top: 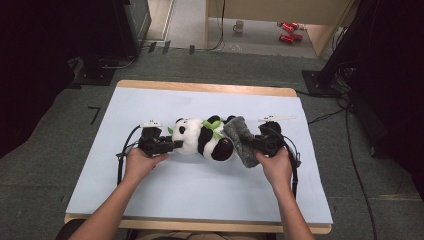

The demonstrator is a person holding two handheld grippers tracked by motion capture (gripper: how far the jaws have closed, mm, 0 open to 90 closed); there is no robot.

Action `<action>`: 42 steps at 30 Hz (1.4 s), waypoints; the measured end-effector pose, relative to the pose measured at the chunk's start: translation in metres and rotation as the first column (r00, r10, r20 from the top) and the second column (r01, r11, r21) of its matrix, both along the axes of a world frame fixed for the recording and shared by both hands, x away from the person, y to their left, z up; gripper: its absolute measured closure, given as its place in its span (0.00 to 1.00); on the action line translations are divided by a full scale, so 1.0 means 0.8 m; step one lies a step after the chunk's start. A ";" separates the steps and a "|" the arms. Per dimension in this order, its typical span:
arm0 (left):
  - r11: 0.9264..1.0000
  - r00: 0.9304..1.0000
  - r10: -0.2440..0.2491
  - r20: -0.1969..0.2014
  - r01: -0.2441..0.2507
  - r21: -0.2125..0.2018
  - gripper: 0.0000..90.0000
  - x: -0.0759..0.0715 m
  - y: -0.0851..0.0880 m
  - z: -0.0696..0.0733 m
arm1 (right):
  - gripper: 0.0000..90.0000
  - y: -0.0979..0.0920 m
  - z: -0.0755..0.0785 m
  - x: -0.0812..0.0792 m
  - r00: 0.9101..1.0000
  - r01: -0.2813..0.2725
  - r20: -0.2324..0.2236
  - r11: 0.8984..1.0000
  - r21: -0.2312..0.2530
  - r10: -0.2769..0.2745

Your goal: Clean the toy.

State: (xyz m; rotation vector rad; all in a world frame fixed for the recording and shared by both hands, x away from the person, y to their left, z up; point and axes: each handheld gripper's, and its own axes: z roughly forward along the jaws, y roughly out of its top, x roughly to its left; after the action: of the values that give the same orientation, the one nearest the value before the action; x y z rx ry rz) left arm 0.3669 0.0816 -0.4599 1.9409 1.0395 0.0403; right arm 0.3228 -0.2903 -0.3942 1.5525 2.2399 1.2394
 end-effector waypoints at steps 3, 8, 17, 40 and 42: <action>1.000 1.000 0.000 0.001 0.000 -0.003 0.63 0.001 0.000 0.000 | 0.89 0.000 0.022 -0.006 0.999 -0.014 0.048 0.999 0.036 0.012; 1.000 1.000 -0.004 0.003 0.004 0.001 0.63 0.001 0.000 0.000 | 0.89 0.022 0.050 -0.016 0.992 -0.071 0.111 0.997 0.031 0.067; 1.000 1.000 -0.016 0.008 0.016 0.019 0.63 0.000 -0.001 0.000 | 0.89 0.055 0.017 -0.008 0.991 -0.103 0.080 0.992 -0.072 0.109; 1.000 1.000 0.007 0.013 -0.007 -0.002 0.62 0.000 -0.001 0.002 | 0.88 0.018 -0.019 0.009 1.000 -0.014 0.002 0.996 -0.086 0.014; 1.000 1.000 0.008 0.006 -0.008 0.000 0.62 0.000 -0.002 0.005 | 0.89 0.009 -0.011 0.008 1.000 0.004 0.016 0.998 -0.069 -0.003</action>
State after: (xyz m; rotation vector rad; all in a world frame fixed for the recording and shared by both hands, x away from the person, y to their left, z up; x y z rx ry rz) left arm 0.3670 0.0804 -0.4562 1.9361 1.0434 0.0503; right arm 0.3292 -0.2834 -0.4033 1.5158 2.2442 1.1564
